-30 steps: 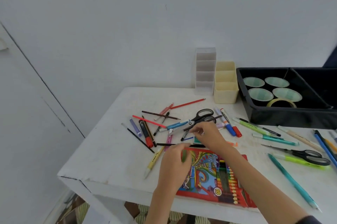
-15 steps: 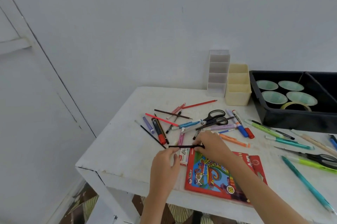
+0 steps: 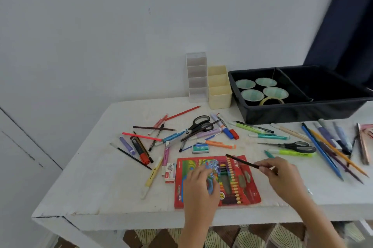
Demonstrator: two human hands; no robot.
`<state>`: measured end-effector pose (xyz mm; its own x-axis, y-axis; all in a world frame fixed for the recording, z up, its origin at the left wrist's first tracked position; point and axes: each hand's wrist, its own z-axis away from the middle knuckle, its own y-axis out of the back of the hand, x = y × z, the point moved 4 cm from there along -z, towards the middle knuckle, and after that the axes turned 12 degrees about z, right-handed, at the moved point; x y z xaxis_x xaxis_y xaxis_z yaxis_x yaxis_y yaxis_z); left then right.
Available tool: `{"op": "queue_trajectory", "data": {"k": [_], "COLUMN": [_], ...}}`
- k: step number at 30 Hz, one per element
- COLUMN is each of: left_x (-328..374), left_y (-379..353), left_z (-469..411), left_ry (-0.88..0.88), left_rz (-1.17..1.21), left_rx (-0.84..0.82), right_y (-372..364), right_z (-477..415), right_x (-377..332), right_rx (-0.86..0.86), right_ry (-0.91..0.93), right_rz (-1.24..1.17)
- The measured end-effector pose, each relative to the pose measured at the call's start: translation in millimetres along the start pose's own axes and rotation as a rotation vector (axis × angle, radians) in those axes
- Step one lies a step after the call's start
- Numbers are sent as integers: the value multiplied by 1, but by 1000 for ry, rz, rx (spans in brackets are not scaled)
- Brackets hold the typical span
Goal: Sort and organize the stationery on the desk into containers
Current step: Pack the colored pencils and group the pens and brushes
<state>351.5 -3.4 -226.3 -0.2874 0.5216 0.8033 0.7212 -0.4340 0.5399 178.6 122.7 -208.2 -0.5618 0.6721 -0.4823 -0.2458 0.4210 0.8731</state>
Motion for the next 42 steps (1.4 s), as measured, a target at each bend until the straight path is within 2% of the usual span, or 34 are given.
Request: {"op": "queue_trajectory", "data": {"k": [3, 6, 11, 16, 23, 26, 31, 34, 39, 42], "left_x": [7, 12, 19, 17, 9, 4, -10, -15, -20, -21], "left_y": [-30, -45, -53, -53, -48, -44, -41, -47, -47, -45], "left_z": [5, 10, 11, 11, 13, 16, 22, 23, 24, 25], "left_ry": [-4, -48, -20, 76, -67, -111, -56, -39, -61, -5], "left_rz": [-60, -148, -204, 28, 43, -79, -101, -162, -103, -116], "left_rx": [-66, 2, 62, 55, 110, 145, 77, -25, 45, -19], "right_y": [27, 38, 23, -16, -44, -45, -40, -41, -51, -53], "right_z": [13, 23, 29, 25, 0, 1, 7, 4, 1, 5], "right_x": [31, 50, 42, 11, -25, -21, -2, -3, -20, -18], "right_rx": [-7, -62, -74, -32, 18, 23, 68, 110, 105, 147], "right_ry": [-63, -86, -5, 91, 117, 151, 151, 127, 134, 149], "right_rz": [159, 239, 189, 131, 28, 136, 167, 131, -49, -35]}}
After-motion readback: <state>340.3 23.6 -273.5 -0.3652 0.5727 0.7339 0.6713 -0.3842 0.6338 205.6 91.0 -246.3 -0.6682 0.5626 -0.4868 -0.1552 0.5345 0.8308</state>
